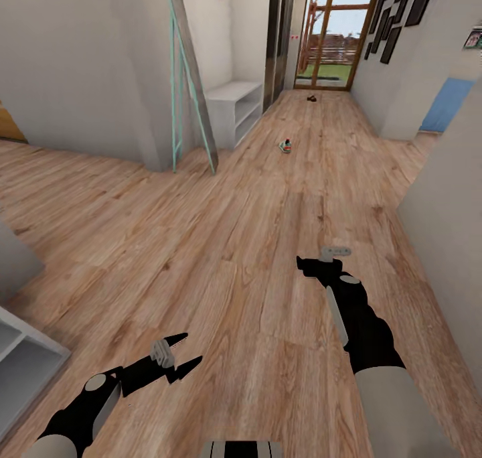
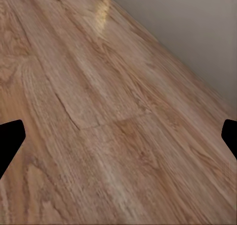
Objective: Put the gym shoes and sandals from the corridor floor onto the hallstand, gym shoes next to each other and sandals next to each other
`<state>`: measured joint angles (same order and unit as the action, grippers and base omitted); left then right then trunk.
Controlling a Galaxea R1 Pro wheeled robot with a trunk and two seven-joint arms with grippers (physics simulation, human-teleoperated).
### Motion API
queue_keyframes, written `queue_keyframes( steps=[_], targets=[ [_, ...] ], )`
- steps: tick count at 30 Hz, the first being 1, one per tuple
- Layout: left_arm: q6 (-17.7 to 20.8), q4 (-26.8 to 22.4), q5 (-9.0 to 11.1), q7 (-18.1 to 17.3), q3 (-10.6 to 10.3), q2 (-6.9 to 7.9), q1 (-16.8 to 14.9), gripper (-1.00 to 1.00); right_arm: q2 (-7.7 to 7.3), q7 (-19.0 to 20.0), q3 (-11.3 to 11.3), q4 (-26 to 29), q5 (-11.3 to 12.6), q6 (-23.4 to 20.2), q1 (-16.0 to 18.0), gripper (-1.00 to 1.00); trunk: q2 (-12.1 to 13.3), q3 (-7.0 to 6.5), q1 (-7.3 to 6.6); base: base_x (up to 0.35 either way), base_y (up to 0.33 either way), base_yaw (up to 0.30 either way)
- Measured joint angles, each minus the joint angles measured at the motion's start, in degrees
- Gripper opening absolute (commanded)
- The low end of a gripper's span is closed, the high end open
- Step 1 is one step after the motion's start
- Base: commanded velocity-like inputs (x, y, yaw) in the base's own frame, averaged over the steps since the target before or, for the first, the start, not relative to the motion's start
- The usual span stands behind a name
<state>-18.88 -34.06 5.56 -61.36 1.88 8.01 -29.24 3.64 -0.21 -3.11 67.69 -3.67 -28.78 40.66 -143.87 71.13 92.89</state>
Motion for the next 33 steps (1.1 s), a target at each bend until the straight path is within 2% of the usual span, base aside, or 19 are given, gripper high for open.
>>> queue_keyframes(
  steps=[17, 33],
  targets=[
    [0.01, 0.04, 0.04, 0.12, 0.00, -0.01, 0.00, 1.00, 0.00, -0.12, 0.26, -1.22, -0.08, 0.00, 0.00, 1.00, 0.00, 0.00, 0.00, 0.348, 0.000, -0.017],
    [1.93, 0.10, 0.06, 0.37, 0.08, -0.02, -0.01, 1.00, -0.01, -0.11, 0.28, -1.22, -0.07, -0.01, -0.01, 1.00, 0.00, -0.20, 0.00, 0.348, 0.000, -0.263]
  ],
)
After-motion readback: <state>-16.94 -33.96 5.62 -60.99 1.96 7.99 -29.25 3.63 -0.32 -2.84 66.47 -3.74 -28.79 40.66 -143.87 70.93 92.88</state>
